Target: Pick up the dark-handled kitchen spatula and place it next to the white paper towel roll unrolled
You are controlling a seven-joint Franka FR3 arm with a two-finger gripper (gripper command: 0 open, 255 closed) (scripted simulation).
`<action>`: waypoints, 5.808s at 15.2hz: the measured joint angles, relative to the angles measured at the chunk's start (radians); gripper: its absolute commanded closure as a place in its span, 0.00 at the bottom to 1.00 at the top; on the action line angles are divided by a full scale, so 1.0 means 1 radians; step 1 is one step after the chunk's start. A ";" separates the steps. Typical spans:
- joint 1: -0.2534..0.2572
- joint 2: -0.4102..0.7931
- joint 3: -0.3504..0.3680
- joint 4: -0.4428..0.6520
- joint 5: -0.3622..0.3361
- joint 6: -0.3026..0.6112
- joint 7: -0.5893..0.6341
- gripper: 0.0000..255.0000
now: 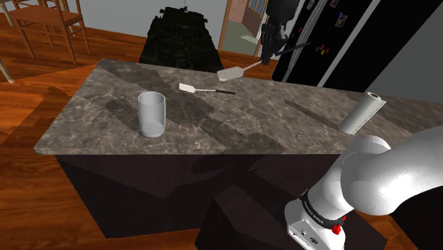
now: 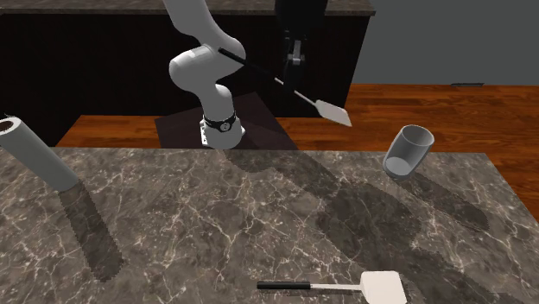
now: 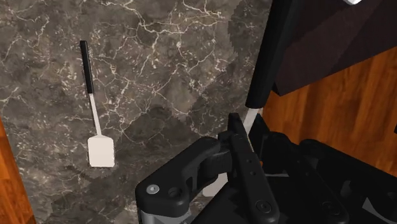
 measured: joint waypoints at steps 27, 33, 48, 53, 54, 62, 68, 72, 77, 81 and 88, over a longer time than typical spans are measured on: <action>-0.172 0.082 -0.535 0.139 -0.199 0.043 -0.675 1.00; -0.185 0.230 -0.697 0.285 -0.148 0.059 -0.869 1.00; -0.260 0.510 -0.887 0.397 0.052 0.166 -1.150 1.00; -0.257 0.503 -0.886 0.324 0.046 0.234 -1.143 1.00; -0.255 0.498 -0.884 0.309 0.041 0.246 -1.138 1.00; -0.256 0.501 -0.886 0.202 0.043 0.354 -1.138 1.00; -0.260 0.523 -0.886 0.134 0.061 0.435 -1.146 1.00; -0.267 0.547 -0.887 0.103 0.083 0.482 -1.161 1.00; -0.273 0.574 -0.883 0.051 0.108 0.550 -1.175 1.00; -0.283 0.606 -0.878 0.024 0.139 0.597 -1.195 1.00; -0.305 0.666 -0.860 -0.025 0.200 0.682 -1.233 1.00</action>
